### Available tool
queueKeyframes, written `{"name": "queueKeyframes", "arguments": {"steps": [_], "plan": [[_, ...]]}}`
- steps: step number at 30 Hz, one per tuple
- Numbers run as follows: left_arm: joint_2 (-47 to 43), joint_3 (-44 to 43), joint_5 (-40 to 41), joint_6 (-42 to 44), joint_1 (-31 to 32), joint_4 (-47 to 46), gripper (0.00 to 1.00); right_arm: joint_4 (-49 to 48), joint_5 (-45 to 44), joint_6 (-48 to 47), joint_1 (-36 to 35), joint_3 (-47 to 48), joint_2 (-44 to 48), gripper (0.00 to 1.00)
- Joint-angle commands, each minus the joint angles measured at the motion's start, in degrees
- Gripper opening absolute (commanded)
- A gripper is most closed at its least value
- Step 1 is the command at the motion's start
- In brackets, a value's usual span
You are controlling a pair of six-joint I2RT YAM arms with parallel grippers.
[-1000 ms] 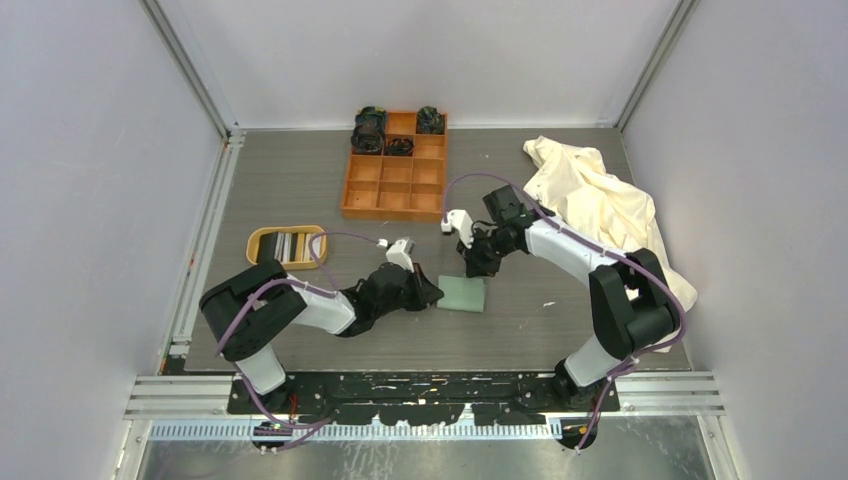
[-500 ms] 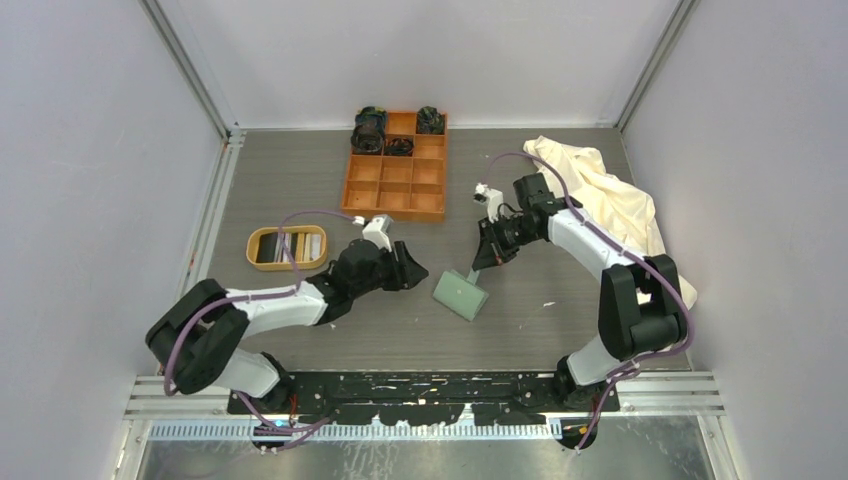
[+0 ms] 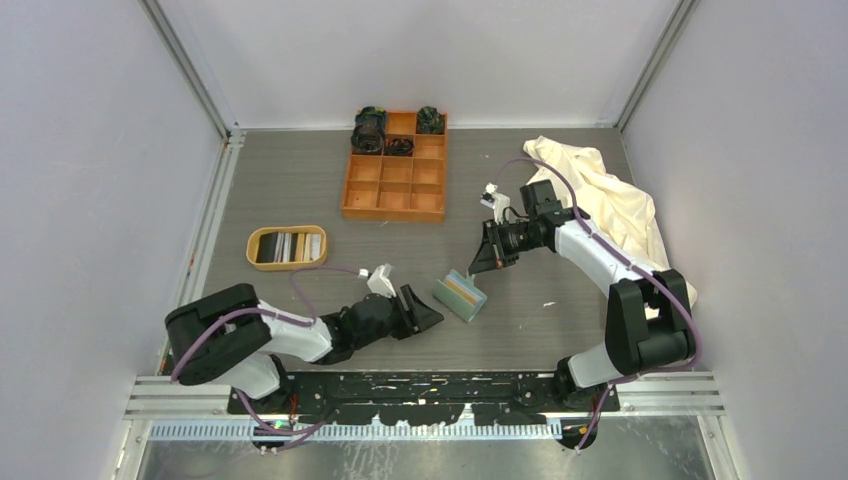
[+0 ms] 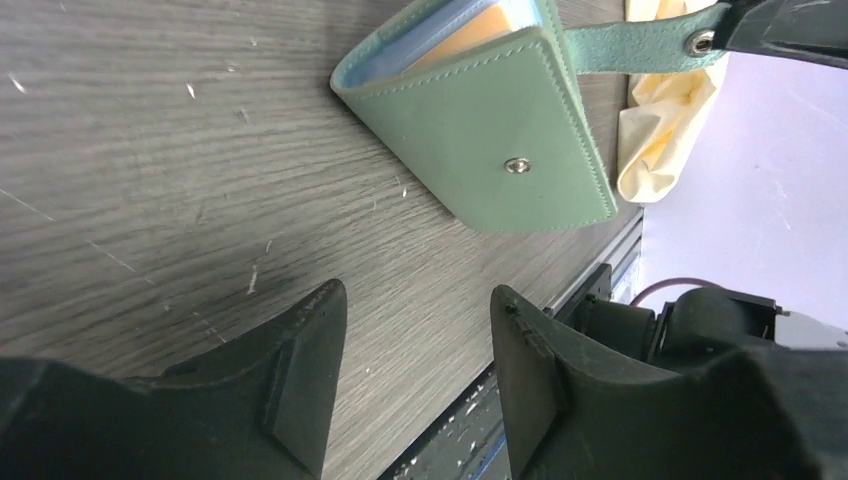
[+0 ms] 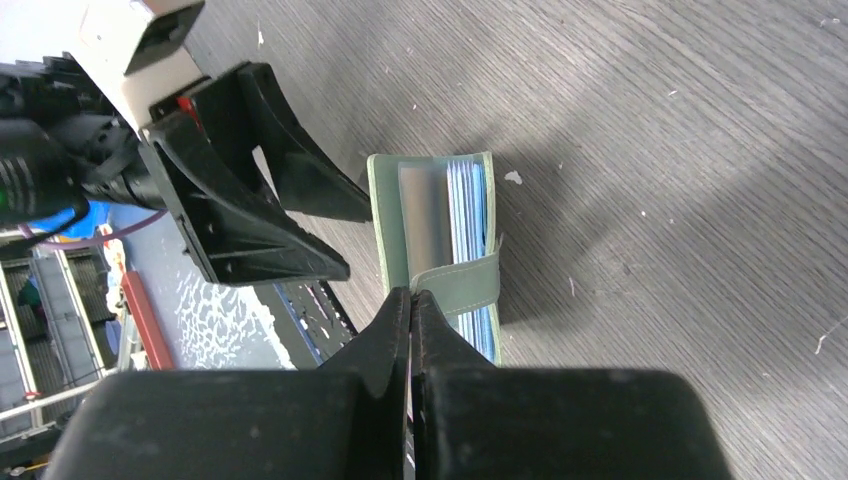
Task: Put the credit cards into the card holder
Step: Open the card holder at the center of the board.
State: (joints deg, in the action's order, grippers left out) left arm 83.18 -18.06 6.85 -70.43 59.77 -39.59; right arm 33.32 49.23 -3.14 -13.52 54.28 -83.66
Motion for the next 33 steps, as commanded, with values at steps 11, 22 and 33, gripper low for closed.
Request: {"name": "queueKeyframes", "arguments": {"steps": [11, 22, 33], "plan": [[7.6, -0.9, 16.0, -5.8, 5.1, -17.6, 0.63, -0.6, 0.2, -0.5, -0.2, 0.6, -1.1, 0.01], [-1.1, -8.0, 20.1, -3.7, 5.0, 8.0, 0.67, -0.2, 0.2, -0.8, -0.2, 0.8, -1.3, 0.01], [-1.9, -27.3, 20.8, -13.9, 5.0, 48.7, 0.92, -0.1, -0.1, -1.1, -0.2, 0.9, -1.6, 0.01]]}}
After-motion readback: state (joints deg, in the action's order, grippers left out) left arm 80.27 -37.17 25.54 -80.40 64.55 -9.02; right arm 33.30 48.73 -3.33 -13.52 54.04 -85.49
